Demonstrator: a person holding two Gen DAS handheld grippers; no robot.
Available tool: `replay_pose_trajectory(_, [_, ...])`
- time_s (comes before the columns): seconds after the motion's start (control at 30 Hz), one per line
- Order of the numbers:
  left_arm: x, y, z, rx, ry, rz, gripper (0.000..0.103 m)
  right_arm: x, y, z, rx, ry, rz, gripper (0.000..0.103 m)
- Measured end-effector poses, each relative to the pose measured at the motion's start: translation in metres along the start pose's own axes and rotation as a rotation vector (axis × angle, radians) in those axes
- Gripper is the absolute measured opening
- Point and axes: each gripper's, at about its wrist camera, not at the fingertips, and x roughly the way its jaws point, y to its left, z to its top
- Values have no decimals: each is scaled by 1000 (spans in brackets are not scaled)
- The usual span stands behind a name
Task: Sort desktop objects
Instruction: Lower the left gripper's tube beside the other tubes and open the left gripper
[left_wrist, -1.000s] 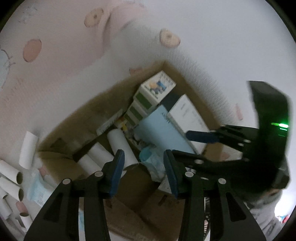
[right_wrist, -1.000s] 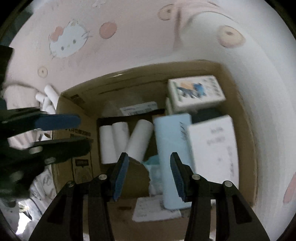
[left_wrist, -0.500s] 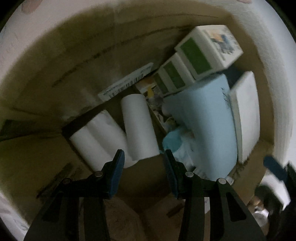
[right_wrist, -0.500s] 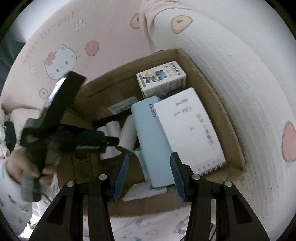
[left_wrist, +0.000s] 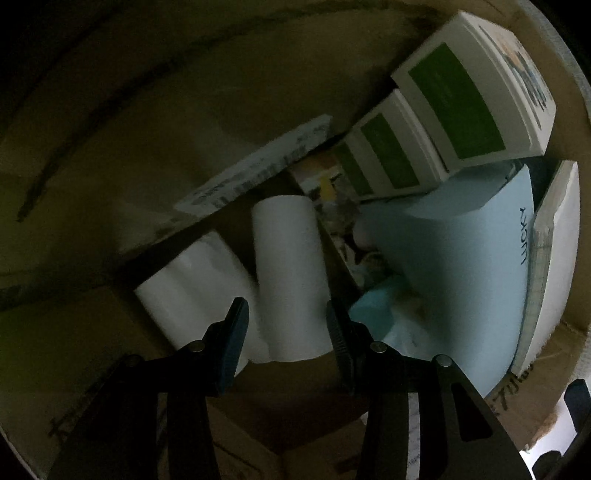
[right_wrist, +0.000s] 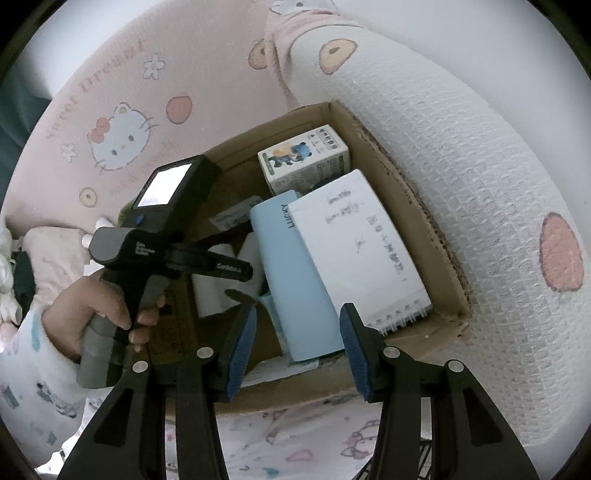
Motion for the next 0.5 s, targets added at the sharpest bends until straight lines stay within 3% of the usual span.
replay_pose_trajectory(0.07, [5,-2,1,12,19,19,48,0,-2,0,6,-3,9,44])
replay_pose_trajectory(0.27, [16,6,-2,-57,47,-29,44,3,-8,-4,32,5,19,44])
replay_pose_trajectory(0.5, [11,26,-14,-218,-25,-39,44,11,-16,-8,58,30,6,44])
